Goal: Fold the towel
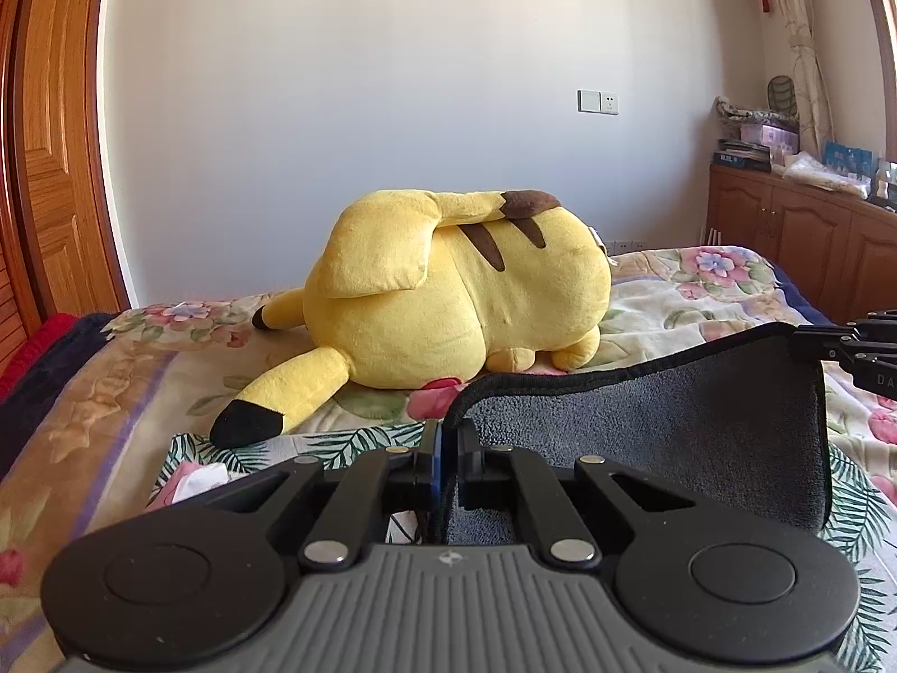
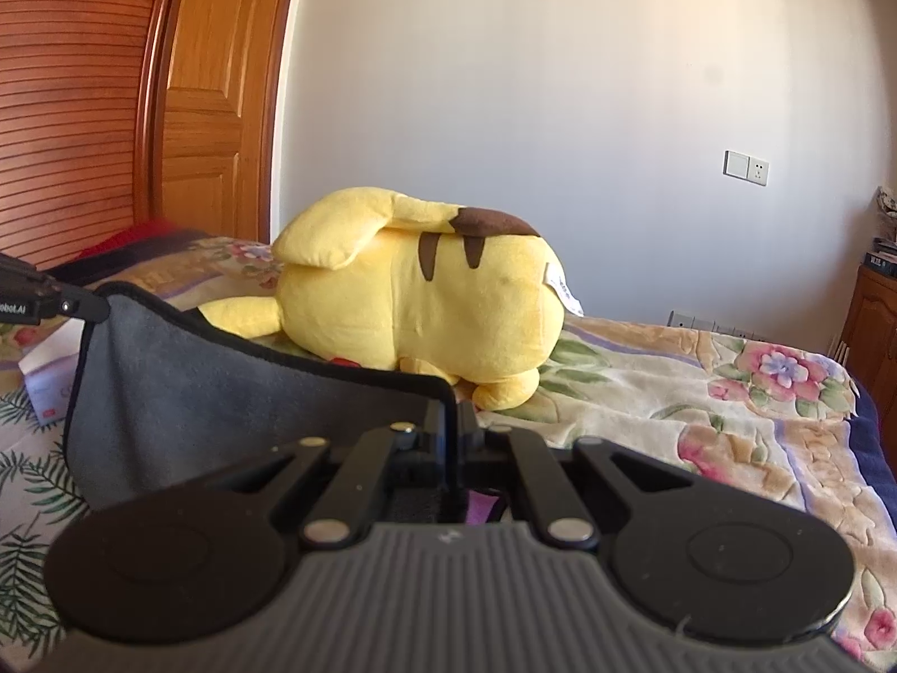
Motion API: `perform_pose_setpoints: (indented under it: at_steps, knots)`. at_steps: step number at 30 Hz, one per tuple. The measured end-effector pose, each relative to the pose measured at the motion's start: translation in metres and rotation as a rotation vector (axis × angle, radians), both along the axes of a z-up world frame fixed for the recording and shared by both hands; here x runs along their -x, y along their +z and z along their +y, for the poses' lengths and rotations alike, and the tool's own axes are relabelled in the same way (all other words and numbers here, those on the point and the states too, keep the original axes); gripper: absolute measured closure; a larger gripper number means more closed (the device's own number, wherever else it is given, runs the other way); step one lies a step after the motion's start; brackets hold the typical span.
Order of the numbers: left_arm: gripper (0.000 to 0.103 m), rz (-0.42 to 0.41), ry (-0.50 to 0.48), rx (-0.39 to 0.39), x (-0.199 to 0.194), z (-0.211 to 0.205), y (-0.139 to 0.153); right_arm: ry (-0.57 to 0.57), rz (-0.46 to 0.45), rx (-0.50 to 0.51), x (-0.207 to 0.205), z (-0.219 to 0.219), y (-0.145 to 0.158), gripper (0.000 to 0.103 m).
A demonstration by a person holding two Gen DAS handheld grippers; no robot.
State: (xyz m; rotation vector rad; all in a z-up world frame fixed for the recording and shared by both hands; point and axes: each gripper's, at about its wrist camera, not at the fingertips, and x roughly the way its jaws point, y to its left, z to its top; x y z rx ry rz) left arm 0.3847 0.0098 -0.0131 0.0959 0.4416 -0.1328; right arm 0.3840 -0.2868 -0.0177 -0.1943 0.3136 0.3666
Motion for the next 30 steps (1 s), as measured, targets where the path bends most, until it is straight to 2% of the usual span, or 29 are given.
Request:
perform_pose_setpoints:
  at_steps: [9,17,30]
  knots:
    - [0.103,-0.002,0.016,-0.024,-0.029,-0.004,-0.008,-0.022,-0.002,0.008,-0.025,-0.003,-0.009,0.099]
    - [0.103,0.032,0.021,-0.056,-0.056,-0.009,-0.034,-0.03,0.021,0.053,-0.047,0.003,-0.033,0.099]
    - [0.103,0.146,0.022,-0.113,-0.082,-0.017,-0.078,-0.046,0.145,0.085,-0.068,0.003,-0.077,0.099]
